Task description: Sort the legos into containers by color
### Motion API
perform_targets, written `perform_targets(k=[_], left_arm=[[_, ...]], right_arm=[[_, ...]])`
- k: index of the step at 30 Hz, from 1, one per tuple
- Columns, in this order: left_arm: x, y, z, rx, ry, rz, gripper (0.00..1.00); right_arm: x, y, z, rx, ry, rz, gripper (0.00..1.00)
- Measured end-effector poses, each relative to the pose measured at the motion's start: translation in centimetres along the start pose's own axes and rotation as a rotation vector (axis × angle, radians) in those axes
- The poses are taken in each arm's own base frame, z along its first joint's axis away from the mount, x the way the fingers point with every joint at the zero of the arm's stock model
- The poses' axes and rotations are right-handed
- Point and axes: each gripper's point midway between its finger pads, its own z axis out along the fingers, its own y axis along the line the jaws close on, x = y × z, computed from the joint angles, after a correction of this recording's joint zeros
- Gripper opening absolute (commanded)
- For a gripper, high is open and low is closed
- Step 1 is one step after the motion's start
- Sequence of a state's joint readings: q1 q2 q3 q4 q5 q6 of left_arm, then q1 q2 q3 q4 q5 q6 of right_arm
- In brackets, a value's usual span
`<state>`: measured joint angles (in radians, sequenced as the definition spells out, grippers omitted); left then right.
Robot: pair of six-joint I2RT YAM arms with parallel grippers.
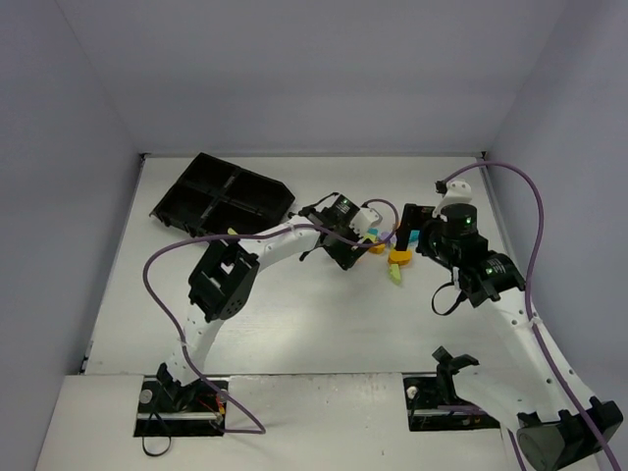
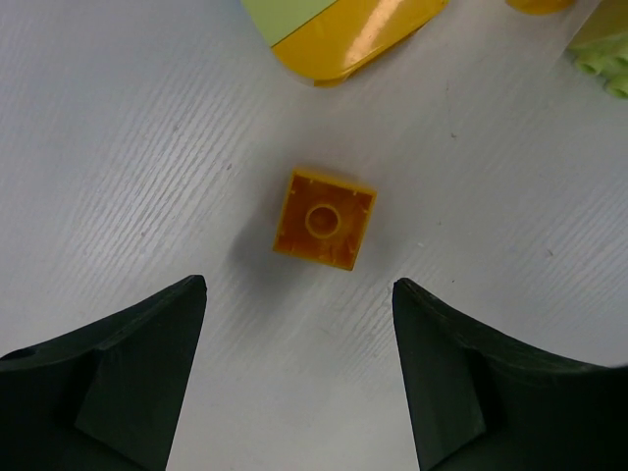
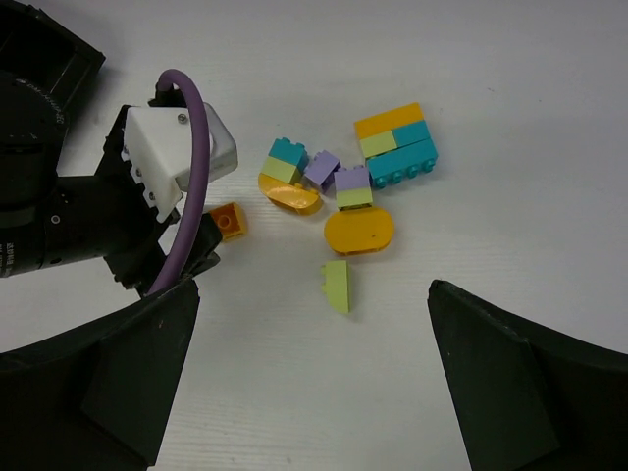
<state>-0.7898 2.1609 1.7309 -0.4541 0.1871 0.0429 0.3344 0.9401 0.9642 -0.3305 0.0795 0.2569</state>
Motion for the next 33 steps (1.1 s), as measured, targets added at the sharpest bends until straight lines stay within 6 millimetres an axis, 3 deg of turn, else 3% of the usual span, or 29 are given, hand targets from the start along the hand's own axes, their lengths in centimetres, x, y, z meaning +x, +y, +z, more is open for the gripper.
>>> perform_targets(k=[3, 6, 15, 18, 22, 26, 33], left_arm=[[-0.3, -0.5, 0.8, 0.018, -0.002, 0.012, 0.70], [-0.5, -0.6, 1.5, 0.026, -0.006, 0.014, 0.64], [-0.8, -0.5, 3.1, 0.031, -0.024, 0.019, 0.15], [-1.1, -0.2, 3.2, 0.025, -0.052, 0.014, 0.08], [0.2, 0.8, 2.4, 0.004, -0.049, -0.023, 0.06], [0.4, 5.0, -0.3, -0.078, -0.072, -0.153, 0.06], [-1.6, 17.7, -10.0, -0.381, -0.233, -0.432, 0.07]], right_arm=[[0.3, -0.3, -0.2, 0.008, 0.009, -0.002, 1.00], [0.5, -0.4, -0.5, 0.011, 0.018, -0.003, 1.00], [0.3, -0.3, -0.8, 0.004, 0.008, 0.000, 1.00], [0.3, -0.3, -0.8, 0.005, 0.007, 0.000, 1.00], [0.3, -0.4, -0.8, 0.010, 0.005, 0.000, 1.00], [0.3, -0.6, -0.8, 0.018, 0.004, -0.001, 1.00], [0.8, -0.7, -0.1, 0.030, 0.030, -0.003, 1.00]])
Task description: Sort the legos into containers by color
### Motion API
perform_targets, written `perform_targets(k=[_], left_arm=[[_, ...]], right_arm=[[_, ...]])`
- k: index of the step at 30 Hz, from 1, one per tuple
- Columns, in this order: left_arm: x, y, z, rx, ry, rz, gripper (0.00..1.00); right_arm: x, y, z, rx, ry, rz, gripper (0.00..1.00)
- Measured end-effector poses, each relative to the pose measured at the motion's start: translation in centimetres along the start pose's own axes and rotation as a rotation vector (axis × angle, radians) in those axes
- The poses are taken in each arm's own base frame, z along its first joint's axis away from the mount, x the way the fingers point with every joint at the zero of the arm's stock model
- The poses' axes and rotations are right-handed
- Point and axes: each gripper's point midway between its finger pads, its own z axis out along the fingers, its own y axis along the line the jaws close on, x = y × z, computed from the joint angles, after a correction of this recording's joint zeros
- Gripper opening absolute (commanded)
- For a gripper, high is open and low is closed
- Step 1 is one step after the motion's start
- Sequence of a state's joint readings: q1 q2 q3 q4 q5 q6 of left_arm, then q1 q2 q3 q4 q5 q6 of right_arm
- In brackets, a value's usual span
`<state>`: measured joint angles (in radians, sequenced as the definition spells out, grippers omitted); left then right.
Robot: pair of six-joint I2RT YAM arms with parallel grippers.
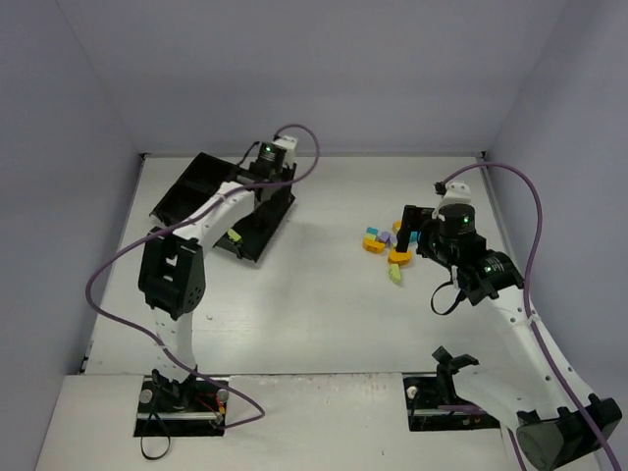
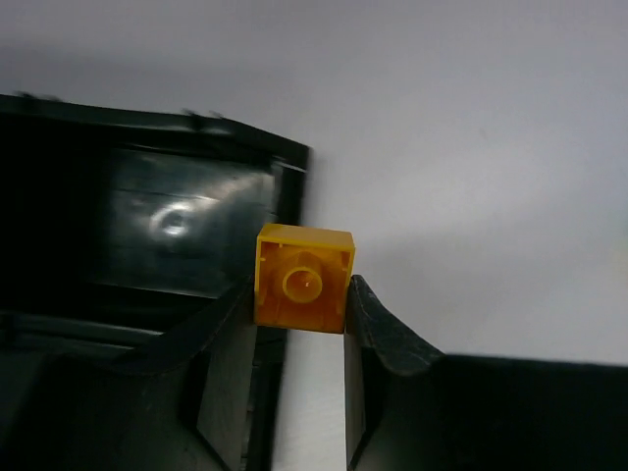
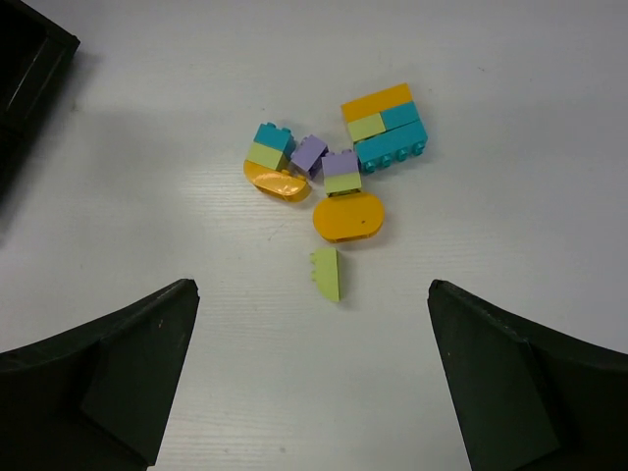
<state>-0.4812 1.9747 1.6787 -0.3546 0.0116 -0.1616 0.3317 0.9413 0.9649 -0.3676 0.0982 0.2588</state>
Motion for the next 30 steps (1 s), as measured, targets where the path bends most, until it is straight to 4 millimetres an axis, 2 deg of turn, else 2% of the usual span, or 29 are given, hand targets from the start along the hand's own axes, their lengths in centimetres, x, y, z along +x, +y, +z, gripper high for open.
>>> perform_targets(k=[2, 4, 6, 8, 10, 11, 14, 17, 19, 22, 25, 30], left_arm=[[-2.4, 3.3, -1.0, -0.077, -0.049, -0.064, 0.13], [-3.8, 6.0, -1.5, -0.136, -0.074, -0.112, 0.18], [-4.4, 8.2, -1.5, -0.182, -0.070, -0.143, 0.21], [-4.6, 9.9, -0.8, -0.218, -0.057, -0.163, 0.31], [-3.9, 11.0, 0.2, -0.241, -0.022, -0.172, 0.37], [-3.4, 11.5, 1.0, -0.251, -0.004, -0.174, 0.45], [-1.0, 12.0, 2.8, -0.264, 0.074, -0.172, 0.55], [0.8, 12.0, 3.6, -0.266, 0.132, -0.168, 0.60], [1.1, 11.9, 3.4, -0.264, 0.144, -0.169, 0.60], [0.5, 11.6, 2.8, -0.255, 0.129, -0.171, 0.61], [-0.6, 11.1, 1.2, -0.238, 0.101, -0.178, 0.61], [-3.9, 9.6, -4.8, -0.196, -0.004, -0.207, 0.61]], right_arm=[[0.2, 0.0, 0.3, 0.004, 0.013, -0.001, 1.00], [0.4, 0.0, 0.5, 0.006, 0.022, -0.002, 1.00], [0.5, 0.0, 0.6, 0.007, 0.025, -0.002, 1.00], [0.5, 0.0, 0.7, 0.008, 0.027, -0.002, 1.00], [0.5, 0.0, 0.7, 0.010, 0.027, -0.001, 1.00], [0.5, 0.0, 0.7, 0.010, 0.027, -0.001, 1.00], [0.5, -0.1, 0.7, 0.014, 0.026, 0.000, 1.00], [0.5, -0.2, 0.7, 0.024, 0.024, 0.006, 1.00], [0.6, -0.3, 0.9, 0.029, 0.030, 0.010, 1.00], [1.1, -0.4, 1.7, 0.049, 0.056, 0.021, 1.00], [1.9, -1.2, 2.8, 0.110, 0.086, 0.039, 1.00], [3.3, -2.0, 4.8, 0.186, 0.150, 0.039, 1.00]])
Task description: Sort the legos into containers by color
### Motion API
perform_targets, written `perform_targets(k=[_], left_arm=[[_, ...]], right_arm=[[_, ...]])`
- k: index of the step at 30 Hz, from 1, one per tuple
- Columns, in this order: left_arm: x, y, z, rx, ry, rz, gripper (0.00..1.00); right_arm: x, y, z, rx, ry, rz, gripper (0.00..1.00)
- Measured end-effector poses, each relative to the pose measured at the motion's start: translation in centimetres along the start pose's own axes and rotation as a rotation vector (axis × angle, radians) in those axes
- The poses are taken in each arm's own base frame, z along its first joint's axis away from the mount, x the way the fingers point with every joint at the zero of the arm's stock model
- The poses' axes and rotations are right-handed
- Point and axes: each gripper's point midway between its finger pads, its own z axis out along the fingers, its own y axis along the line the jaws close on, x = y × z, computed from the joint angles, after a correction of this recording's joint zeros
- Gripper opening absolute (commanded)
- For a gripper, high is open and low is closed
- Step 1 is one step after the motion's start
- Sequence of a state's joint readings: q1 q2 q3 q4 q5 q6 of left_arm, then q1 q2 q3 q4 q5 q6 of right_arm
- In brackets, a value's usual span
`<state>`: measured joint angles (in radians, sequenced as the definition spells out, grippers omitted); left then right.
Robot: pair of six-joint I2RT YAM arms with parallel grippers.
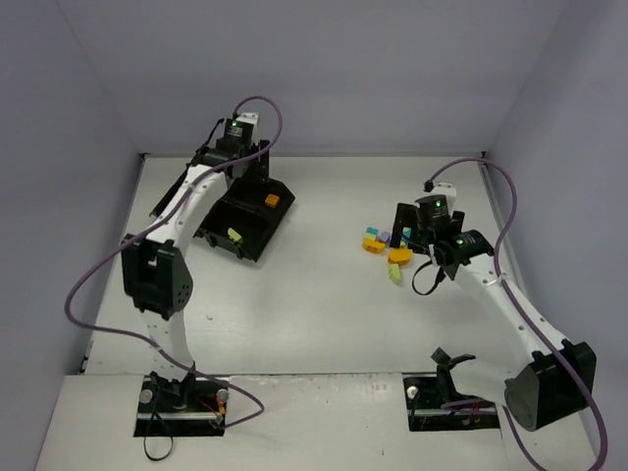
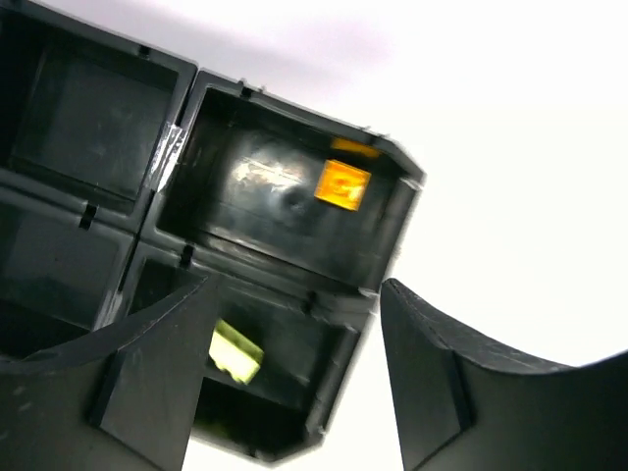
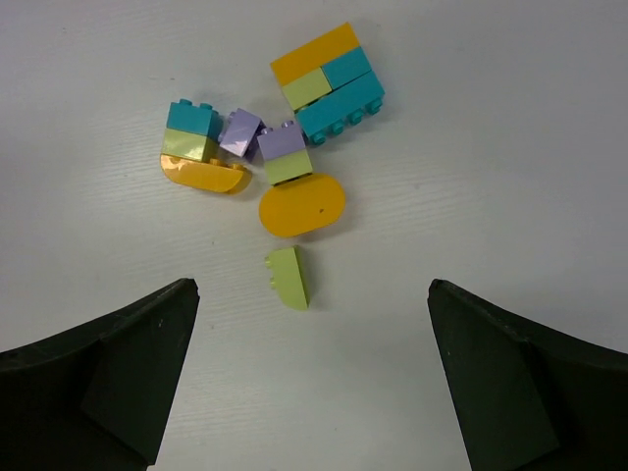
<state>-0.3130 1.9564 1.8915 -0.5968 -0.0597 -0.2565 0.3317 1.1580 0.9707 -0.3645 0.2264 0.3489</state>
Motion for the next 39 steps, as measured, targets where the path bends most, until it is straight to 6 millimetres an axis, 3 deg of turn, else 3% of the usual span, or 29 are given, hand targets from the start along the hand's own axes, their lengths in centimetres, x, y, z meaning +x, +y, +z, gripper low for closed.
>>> perform_targets(k=[3, 6, 10, 14, 17, 21, 29, 39], left_arm=[[-0.7, -0.8, -4.7, 0.050, -0.062, -0.023, 0.61], [-0.2, -1.5, -8.5, 0.095, -0.101, -0.032, 0.61], [2.2, -2.1, -10.8, 0.138, -0.089, -0.036, 0.61], [6.8, -1.4, -11.2, 0.138, -0.009, -0.041, 0.61], [9.9, -0.8, -11.7, 0.132, 0.050, -0.048, 0.61], [11.8, -0.5, -12.8, 0.140, 0.070, -0.061, 0.61], [12.7, -0.5, -14.7, 0.166, 0.060, -0.095, 0.61], [13.6, -0.1, -15.5, 0.165, 0.072, -0.097, 0.61]], right_arm=[[0.5, 0.3, 1.4, 0.019, 0.041, 0.001, 1.00], [1.1, 0.9, 2.8, 0.020, 0.079, 0.000, 0.81], [1.7, 2.1, 4.7, -0.001, 0.126, 0.000, 0.50], [1.4, 3.1, 6.7, -0.006, 0.146, -0.001, 0.24], [1.1, 3.8, 8.3, 0.001, 0.154, 0.003, 0.25], [1.2, 4.4, 10.5, 0.016, 0.168, 0.021, 0.31], [3.6, 4.8, 14.2, 0.086, 0.237, 0.099, 0.30], [4.8, 5.3, 16.2, 0.122, 0.256, 0.194, 0.28]])
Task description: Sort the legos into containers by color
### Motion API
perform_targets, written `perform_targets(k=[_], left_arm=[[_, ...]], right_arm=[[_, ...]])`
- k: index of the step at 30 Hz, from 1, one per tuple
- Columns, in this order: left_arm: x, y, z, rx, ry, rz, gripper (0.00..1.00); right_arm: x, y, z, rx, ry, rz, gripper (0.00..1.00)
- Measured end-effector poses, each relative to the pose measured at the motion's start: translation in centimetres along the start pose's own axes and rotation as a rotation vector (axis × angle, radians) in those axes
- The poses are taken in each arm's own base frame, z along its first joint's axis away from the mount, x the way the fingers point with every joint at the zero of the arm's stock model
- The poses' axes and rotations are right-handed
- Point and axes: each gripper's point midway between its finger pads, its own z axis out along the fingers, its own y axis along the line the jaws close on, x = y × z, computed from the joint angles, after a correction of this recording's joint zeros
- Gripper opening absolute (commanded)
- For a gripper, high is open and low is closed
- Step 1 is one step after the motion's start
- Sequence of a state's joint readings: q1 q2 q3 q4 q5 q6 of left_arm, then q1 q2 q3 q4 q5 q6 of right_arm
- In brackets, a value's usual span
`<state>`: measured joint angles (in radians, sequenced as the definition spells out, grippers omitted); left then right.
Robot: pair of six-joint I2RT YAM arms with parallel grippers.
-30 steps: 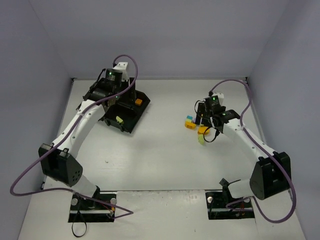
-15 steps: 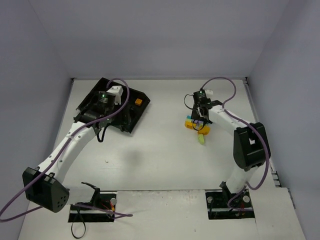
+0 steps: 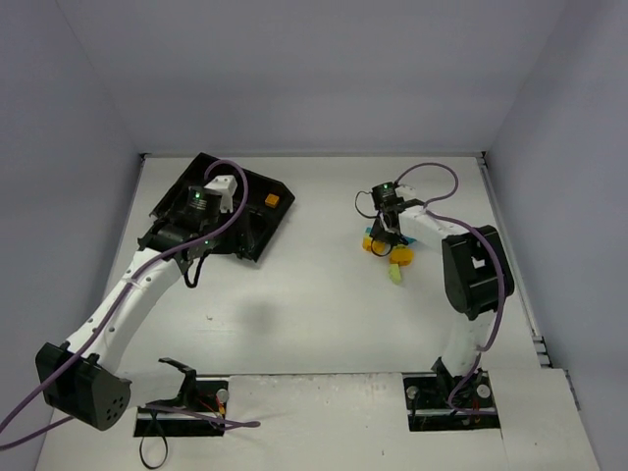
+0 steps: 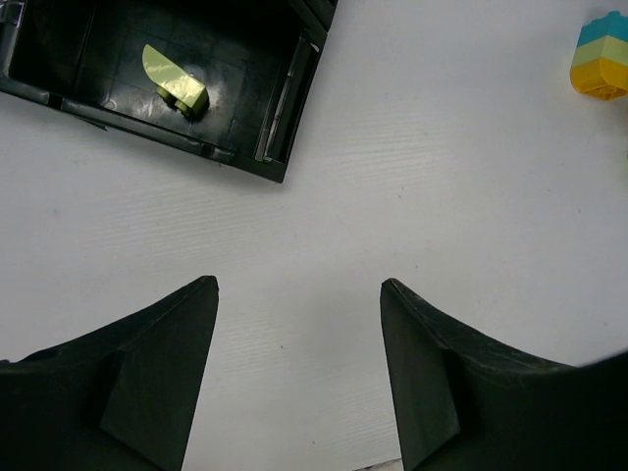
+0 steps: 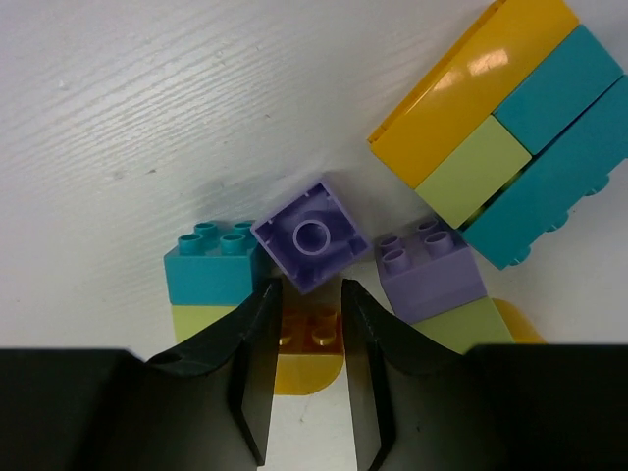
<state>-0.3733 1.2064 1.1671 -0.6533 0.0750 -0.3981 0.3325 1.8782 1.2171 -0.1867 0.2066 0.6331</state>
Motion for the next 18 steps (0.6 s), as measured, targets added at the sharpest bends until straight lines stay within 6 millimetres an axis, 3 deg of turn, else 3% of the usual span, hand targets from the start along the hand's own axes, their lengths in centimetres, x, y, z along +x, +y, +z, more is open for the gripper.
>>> perform_targets(k=[9, 12, 18], left_arm=[[0.7, 0.2, -0.1, -0.004, 0.013, 0.001, 0.61], [0.7, 0.2, -0.1, -0.004, 0.012, 0.001, 0.61], [0.7, 0.2, -0.1, -0.004, 0.012, 0.001, 0.61]], right_arm=[[0.6, -0.4, 1.0, 0.029, 0.012, 0.012, 0.36], [0.5, -0.6, 1.1, 0.038, 0.007, 0.003, 0.50], [-0.4, -1.3, 1.5, 0.036, -0.006, -0.018, 0.59]])
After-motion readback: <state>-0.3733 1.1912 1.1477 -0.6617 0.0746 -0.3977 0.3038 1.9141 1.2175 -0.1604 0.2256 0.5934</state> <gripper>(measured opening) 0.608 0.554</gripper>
